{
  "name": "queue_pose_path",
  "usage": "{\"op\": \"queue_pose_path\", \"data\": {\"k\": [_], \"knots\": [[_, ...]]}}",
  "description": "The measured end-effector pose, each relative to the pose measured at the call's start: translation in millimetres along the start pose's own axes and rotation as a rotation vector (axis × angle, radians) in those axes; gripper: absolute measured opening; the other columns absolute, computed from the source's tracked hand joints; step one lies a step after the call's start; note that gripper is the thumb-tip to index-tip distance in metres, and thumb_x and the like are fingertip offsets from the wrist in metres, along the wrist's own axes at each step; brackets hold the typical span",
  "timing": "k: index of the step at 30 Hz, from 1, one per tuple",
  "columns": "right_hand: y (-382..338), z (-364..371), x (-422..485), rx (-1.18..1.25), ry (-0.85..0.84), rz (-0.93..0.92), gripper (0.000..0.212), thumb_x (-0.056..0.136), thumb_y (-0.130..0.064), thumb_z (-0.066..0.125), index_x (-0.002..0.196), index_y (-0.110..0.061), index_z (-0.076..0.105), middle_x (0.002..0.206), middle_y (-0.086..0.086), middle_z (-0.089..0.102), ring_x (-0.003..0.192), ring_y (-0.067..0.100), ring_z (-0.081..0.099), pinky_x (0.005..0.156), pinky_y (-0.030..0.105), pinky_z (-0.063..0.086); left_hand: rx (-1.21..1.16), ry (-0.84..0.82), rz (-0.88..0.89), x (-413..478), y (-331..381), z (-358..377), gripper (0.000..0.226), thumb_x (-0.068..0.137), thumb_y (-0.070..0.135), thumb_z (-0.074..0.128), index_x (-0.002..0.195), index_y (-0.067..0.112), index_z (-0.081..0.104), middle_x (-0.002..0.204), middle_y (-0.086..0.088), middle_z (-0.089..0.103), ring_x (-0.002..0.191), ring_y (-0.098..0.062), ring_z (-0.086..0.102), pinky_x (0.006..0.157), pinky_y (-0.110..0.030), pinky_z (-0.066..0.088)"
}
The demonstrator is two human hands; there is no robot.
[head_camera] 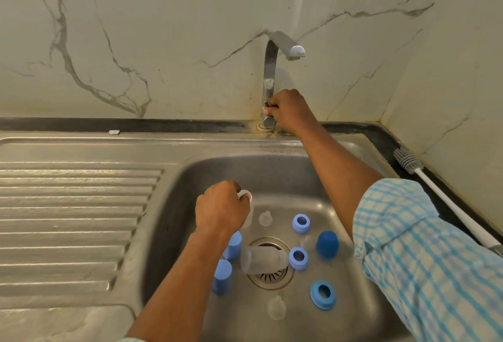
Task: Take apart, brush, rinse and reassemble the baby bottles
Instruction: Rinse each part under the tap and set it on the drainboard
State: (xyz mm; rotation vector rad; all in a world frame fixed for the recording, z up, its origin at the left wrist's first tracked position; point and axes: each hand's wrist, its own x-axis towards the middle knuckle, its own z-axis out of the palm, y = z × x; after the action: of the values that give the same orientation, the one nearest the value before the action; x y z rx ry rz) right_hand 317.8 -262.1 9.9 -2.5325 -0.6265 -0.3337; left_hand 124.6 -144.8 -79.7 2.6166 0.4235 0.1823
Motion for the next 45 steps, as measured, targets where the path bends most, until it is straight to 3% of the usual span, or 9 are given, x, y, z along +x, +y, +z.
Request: {"op": "queue_pose_path", "data": {"k": [3,9,15,18,22,27,31,41,45], "knots": [[0.9,2.3,2.3,0.046,-0.007,-0.002,0.020,0.092,-0.020,0.067,0.100,-0.003,0.074,0.078,-0.003,0.062,0.063,0.005,0.052,0.062,0.014,0.036,0.014,0.003,-0.004,0.6,-1.2,0.7,0.027,0.099,0.036,0.055,0.107,0.017,0.071,0.095,0.000,0.072,0.082,-0.018,0.065,0.088,-0.039,0.055],[8.3,1.2,-4.0,0.160,-0.010,0.026,0.030,0.088,-0.023,0.072,0.112,-0.005,0.073,0.102,0.009,0.072,0.091,0.022,0.066,0.086,0.027,0.048,0.036,-0.002,-0.007,3.2,-4.1,3.0,0.025,0.098,0.035,0.057,0.104,0.016,0.071,0.092,-0.001,0.072,0.079,-0.019,0.065,0.084,-0.041,0.057],[60.3,-5.0,-64.8,0.161,-0.005,0.246,0.023,0.085,-0.014,0.074,0.103,0.001,0.074,0.089,0.015,0.070,0.081,0.020,0.062,0.080,0.027,0.044,0.049,-0.015,-0.032,6.2,-8.4,-2.7,0.017,0.094,0.017,0.060,0.105,0.010,0.071,0.098,-0.008,0.072,0.080,-0.025,0.062,0.070,-0.033,0.050],[74.1,-8.6,-101.8,0.145,-0.106,0.298,0.015,0.084,-0.008,0.073,0.093,0.004,0.075,0.074,0.012,0.065,0.070,0.019,0.058,0.073,0.029,0.046,0.046,-0.026,-0.031,4.0,-7.4,-4.9,0.017,0.093,0.014,0.061,0.106,0.010,0.071,0.101,-0.010,0.072,0.088,-0.030,0.065,0.072,-0.035,0.050],[70.5,5.9,-135.0,0.064,-0.265,0.355,0.024,0.084,-0.013,0.075,0.106,-0.005,0.074,0.092,0.012,0.073,0.082,0.021,0.064,0.084,0.032,0.051,0.054,-0.018,-0.032,1.8,-5.9,-6.9,0.021,0.092,0.010,0.059,0.109,0.011,0.071,0.105,-0.011,0.071,0.093,-0.031,0.066,0.070,-0.034,0.047],[18.5,51.7,-152.4,-0.095,-0.530,0.174,0.030,0.088,-0.022,0.071,0.114,-0.008,0.071,0.103,0.012,0.073,0.082,0.022,0.067,0.079,0.035,0.053,0.088,0.004,-0.062,1.6,-8.0,-7.4,0.027,0.092,0.009,0.058,0.117,0.010,0.066,0.113,-0.012,0.068,0.100,-0.032,0.065,0.074,-0.035,0.047],[-27.2,89.0,-150.2,-0.268,-0.461,-0.041,0.041,0.091,-0.029,0.062,0.132,-0.022,0.058,0.125,0.009,0.063,0.111,0.032,0.061,0.085,0.040,0.051,0.105,0.014,-0.088,4.9,-9.5,-4.4,0.022,0.093,0.007,0.057,0.113,0.009,0.066,0.099,-0.010,0.067,0.086,-0.028,0.064,0.070,-0.034,0.046],[-28.1,102.6,-138.4,-0.241,-0.459,0.078,0.029,0.087,-0.002,0.055,0.112,-0.010,0.065,0.110,0.014,0.066,0.099,0.034,0.064,0.076,0.036,0.051,0.045,-0.016,-0.045,3.7,-4.9,5.5,0.009,0.093,0.016,0.057,0.088,0.014,0.064,0.076,-0.002,0.062,0.066,-0.017,0.059,0.059,-0.030,0.049],[-19.9,93.0,-145.7,-0.176,-0.441,0.125,0.008,0.089,-0.011,0.059,0.081,-0.012,0.062,0.087,0.012,0.064,0.079,0.031,0.060,0.062,0.032,0.040,0.034,-0.025,-0.062,6.1,-6.0,2.7,0.003,0.093,0.015,0.060,0.091,0.015,0.063,0.080,-0.002,0.062,0.067,-0.016,0.058,0.061,-0.030,0.048]]}}
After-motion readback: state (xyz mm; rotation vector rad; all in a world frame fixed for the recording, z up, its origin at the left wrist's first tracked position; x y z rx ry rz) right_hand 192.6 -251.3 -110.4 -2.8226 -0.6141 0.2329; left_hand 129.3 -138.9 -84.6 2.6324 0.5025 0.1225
